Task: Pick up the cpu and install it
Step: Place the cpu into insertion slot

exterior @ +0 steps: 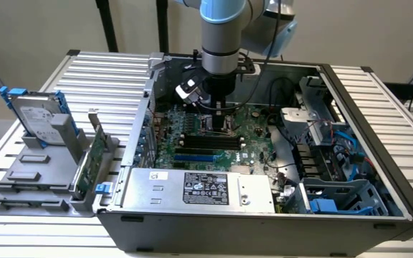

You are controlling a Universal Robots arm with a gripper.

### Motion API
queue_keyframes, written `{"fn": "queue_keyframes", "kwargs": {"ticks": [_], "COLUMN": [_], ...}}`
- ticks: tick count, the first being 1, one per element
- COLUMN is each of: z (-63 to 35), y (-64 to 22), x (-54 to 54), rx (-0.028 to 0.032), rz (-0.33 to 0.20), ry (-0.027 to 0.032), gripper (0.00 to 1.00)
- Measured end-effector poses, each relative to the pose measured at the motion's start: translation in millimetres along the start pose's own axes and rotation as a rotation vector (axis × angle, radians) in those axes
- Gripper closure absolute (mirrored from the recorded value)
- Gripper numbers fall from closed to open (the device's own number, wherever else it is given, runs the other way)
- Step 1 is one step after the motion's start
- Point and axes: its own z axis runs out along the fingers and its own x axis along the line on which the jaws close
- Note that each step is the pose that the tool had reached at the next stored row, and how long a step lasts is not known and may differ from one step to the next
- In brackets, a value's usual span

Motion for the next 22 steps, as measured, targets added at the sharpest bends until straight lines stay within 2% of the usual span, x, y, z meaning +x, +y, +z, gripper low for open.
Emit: {"fn": "queue_keyframes", "kwargs": {"ticks": [5, 22], "z": [0.5, 2.4], "y": [-0.1, -0.2], "x": [1.2, 1.6], "rx": [-0.0001, -0.0008], "rz": [0.000, 0.000], "ry": [-0.0006, -0.0087], "gripper": [0.45, 0.44]}}
